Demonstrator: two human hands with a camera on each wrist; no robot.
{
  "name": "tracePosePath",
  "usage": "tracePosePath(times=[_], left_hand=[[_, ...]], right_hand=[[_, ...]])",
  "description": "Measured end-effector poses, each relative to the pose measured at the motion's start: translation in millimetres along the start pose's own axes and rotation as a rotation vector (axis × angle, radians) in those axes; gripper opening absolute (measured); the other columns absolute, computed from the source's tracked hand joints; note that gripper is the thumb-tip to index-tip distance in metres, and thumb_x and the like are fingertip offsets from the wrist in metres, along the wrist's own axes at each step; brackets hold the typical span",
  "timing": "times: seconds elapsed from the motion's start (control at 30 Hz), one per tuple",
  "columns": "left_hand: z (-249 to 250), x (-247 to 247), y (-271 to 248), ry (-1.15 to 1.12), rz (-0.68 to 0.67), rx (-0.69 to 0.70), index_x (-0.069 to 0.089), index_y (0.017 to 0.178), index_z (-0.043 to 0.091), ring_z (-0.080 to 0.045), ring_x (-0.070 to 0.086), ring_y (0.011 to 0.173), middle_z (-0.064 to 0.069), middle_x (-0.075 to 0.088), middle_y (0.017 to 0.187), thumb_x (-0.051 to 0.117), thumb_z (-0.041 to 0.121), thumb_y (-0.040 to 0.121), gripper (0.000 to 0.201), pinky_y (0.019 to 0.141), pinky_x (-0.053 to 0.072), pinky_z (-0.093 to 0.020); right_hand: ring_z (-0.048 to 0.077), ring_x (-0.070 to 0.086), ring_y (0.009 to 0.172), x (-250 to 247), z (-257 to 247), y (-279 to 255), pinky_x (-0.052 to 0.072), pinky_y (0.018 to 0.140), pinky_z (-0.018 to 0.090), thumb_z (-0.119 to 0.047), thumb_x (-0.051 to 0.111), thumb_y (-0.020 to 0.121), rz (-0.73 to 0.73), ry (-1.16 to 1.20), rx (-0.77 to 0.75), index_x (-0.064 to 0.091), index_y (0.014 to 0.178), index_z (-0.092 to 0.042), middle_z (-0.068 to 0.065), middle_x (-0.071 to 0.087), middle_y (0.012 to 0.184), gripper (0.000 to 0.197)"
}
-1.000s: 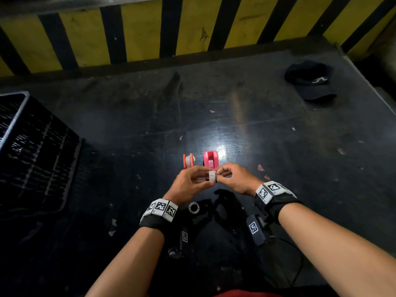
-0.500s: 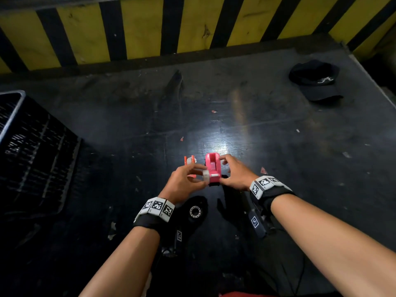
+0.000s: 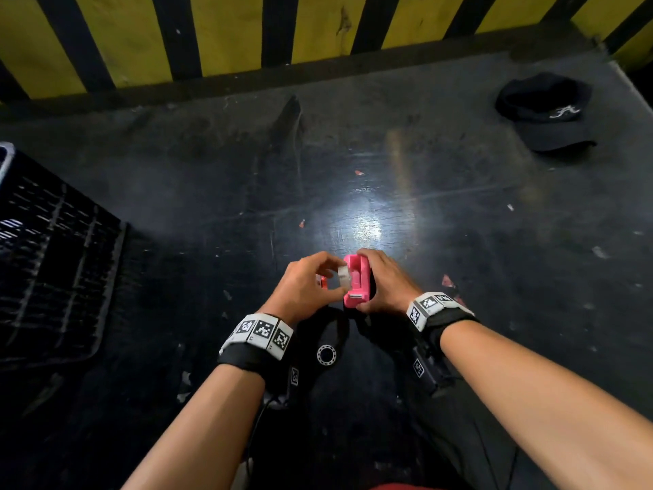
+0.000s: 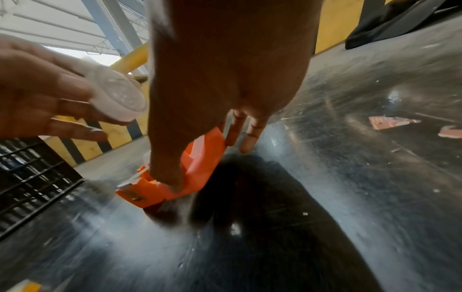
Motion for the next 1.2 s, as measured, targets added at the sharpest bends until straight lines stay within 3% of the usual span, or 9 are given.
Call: tracePosePath(times=[0.1,0.23,0.3,0.47,0.57,0.67,0.8,1.0,1.2], left_hand=[[13,-1,7,0.1,-0.009,0.066,0.072,0.112,0.03,-0.01,0.068,0.098,0.012,0.076,0.103,0.084,0.03,0.073,0.041,0.088,0.052,-0.025],[24,2,11,0.215,-0.006,0.098,0.07,0.118,0.028,-0.02,0.055,0.113,0.003,0.068,0.121,0.083,0.029,0.074,0.046,0.098,0.042,-0.03],[29,5,10,0.262,-0.005,0.108,0.07,0.119,0.028,-0.021,0.052,0.115,0.004,0.064,0.126,0.081,0.029,0.075,0.045,0.102,0.045,-0.034],[38,4,4,0.368,0.035,0.095,0.07,0.12,0.029,-0.024,0.053,0.116,0.005,0.057,0.129,0.077,0.036,0.077,0.043,0.096,0.052,-0.046],[45,1,0,0.371,0.082,0.095,0.066,0.12,0.027,-0.024,0.057,0.114,0.004,0.058,0.128,0.072,0.034,0.079,0.042,0.093,0.053,-0.047],[49,-3,-4,0.325,0.091,0.096,0.059,0.116,0.026,-0.023,0.058,0.11,0.003,0.062,0.122,0.075,0.032,0.076,0.043,0.093,0.053,-0.046],[55,-12,-8,0.3,0.098,0.148,0.06,0.105,0.029,-0.022,0.061,0.104,0.006,0.069,0.111,0.075,0.038,0.079,0.031,0.09,0.053,-0.046],[60,-21,-7,0.363,0.13,0.174,0.072,0.097,0.033,-0.019,0.064,0.106,0.011,0.074,0.113,0.068,0.04,0.087,0.013,0.091,0.054,-0.048],[64,-20,-9,0.394,0.103,0.199,0.074,0.092,0.032,-0.015,0.062,0.107,0.014,0.07,0.118,0.067,0.039,0.092,0.01,0.091,0.053,-0.045]], right_hand=[[0.021,0.051,0.123,-7,-9,-8,0.047,0.103,0.039,-0.036,0.095,0.049,0.044,0.055,-0.079,0.034,0.141,-0.027,-0.001,0.046,0.14,0.11],[0.019,0.051,0.125,-19,-22,-18,0.046,0.105,0.037,-0.035,0.094,0.051,0.087,0.08,-0.149,0.035,0.144,-0.024,-0.001,0.047,0.141,0.111],[0.019,0.051,0.124,-26,-28,-23,0.046,0.104,0.035,-0.036,0.094,0.052,0.1,0.081,-0.153,0.035,0.145,-0.023,-0.001,0.047,0.141,0.111],[0.017,0.052,0.124,-37,-40,-35,0.045,0.104,0.031,-0.041,0.093,0.054,0.12,0.097,-0.165,0.035,0.146,-0.024,-0.002,0.048,0.141,0.11],[0.016,0.057,0.113,-44,-43,-40,0.05,0.092,0.034,-0.044,0.094,0.053,0.15,0.128,-0.131,0.035,0.14,-0.03,-0.006,0.053,0.134,0.106],[0.017,0.059,0.11,-50,-44,-44,0.046,0.086,0.032,-0.041,0.094,0.055,0.141,0.117,-0.136,0.039,0.132,-0.031,-0.006,0.056,0.129,0.096],[0.015,0.059,0.112,-54,-46,-45,0.046,0.086,0.029,-0.037,0.095,0.055,0.128,0.089,-0.142,0.041,0.128,-0.031,-0.006,0.057,0.129,0.09],[0.014,0.059,0.109,-58,-55,-47,0.05,0.092,0.031,-0.038,0.093,0.054,0.13,0.051,-0.162,0.041,0.124,-0.032,-0.007,0.056,0.126,0.088],[0.014,0.061,0.108,-58,-56,-48,0.052,0.096,0.034,-0.046,0.091,0.051,0.115,0.019,-0.158,0.042,0.127,-0.032,-0.007,0.06,0.125,0.091]])
Point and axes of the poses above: each hand's wrist, its own y-axis towards the middle knuckle, its own x-axis out of the palm, z = x × y, the point moved 9 cm from there along y, towards the middle knuckle
